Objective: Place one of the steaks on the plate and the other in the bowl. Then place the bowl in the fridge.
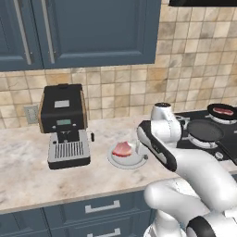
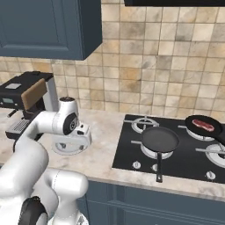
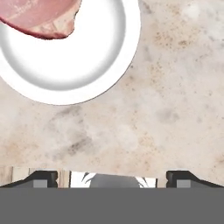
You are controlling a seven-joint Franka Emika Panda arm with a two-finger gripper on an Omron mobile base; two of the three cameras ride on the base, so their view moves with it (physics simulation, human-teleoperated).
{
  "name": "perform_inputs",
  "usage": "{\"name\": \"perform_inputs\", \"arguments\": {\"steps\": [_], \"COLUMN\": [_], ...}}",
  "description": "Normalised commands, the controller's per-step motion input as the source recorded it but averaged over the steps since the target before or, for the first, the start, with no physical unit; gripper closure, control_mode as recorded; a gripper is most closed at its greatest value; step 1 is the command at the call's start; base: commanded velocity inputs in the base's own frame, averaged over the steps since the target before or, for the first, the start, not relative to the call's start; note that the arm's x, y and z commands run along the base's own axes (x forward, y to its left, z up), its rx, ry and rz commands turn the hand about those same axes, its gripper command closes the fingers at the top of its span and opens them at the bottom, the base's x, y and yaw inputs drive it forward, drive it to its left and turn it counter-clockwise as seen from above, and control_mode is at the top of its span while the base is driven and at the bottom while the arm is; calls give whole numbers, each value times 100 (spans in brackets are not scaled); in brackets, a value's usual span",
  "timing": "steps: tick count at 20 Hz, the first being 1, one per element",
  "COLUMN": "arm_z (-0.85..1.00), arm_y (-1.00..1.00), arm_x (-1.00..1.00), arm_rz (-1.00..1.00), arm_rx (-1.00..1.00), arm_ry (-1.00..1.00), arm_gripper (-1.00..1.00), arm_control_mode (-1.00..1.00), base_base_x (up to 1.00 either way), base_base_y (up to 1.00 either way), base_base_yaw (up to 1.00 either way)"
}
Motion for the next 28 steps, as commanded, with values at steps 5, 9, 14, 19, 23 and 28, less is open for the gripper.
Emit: {"name": "perform_inputs", "arguments": {"steps": [5, 9, 14, 19, 23, 28], "arm_z": [12, -2, -5, 0, 0, 0], "arm_y": [0, -11, -17, 0, 0, 0], "arm_x": [-40, 0, 0, 0, 0, 0], "arm_rz": [-3, 0, 0, 0, 0, 0], "arm_rx": [0, 0, 0, 0, 0, 0], "arm_ry": [1, 0, 0, 0, 0, 0], "arm_gripper": [-100, -100, -100, -100, -100, -100], "arm_control_mode": [-100, -100, 100, 100, 100, 100], "base_base_x": [0, 0, 3, 10, 13, 10], "base_base_y": [0, 0, -80, -93, -88, -79], "base_base_yaw": [0, 0, 0, 0, 0, 0]}}
